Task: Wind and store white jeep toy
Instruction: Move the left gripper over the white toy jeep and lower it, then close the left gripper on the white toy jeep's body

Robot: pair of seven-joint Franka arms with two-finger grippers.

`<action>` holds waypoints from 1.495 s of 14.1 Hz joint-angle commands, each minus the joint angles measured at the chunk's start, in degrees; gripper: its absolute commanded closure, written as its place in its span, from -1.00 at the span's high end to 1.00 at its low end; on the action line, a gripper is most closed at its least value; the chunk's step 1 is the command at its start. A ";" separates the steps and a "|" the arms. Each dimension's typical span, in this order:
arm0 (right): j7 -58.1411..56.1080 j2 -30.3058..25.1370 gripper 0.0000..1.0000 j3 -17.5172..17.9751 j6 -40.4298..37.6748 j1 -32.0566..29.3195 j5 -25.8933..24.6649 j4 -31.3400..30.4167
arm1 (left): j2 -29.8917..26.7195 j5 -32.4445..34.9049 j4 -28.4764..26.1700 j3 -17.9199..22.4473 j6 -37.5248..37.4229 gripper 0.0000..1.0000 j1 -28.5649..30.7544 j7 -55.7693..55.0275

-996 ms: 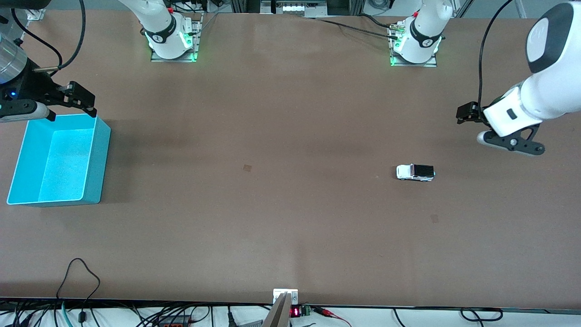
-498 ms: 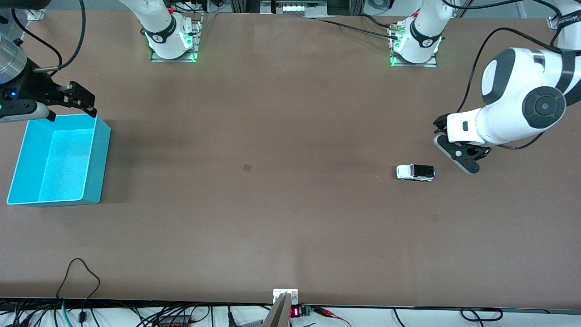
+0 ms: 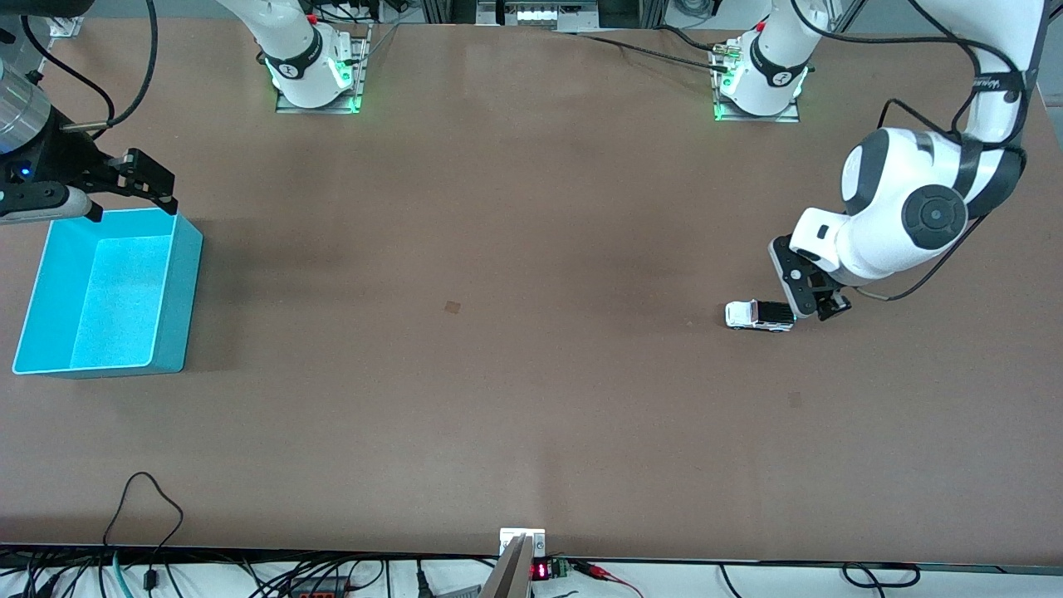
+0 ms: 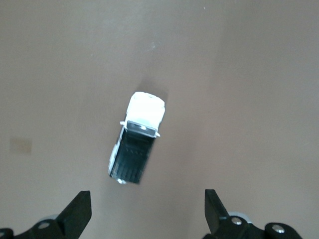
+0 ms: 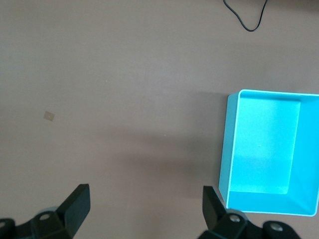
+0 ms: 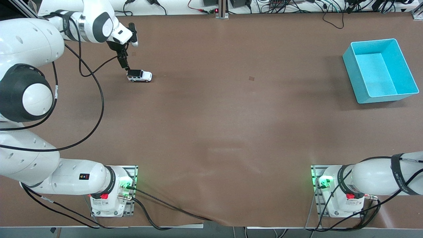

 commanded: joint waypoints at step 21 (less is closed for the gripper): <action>-0.38 -0.17 1.00 -0.10 -0.38 0.15 1.65 -0.09 | 9.86 -0.21 -7.05 -0.10 23.32 0.25 1.49 17.53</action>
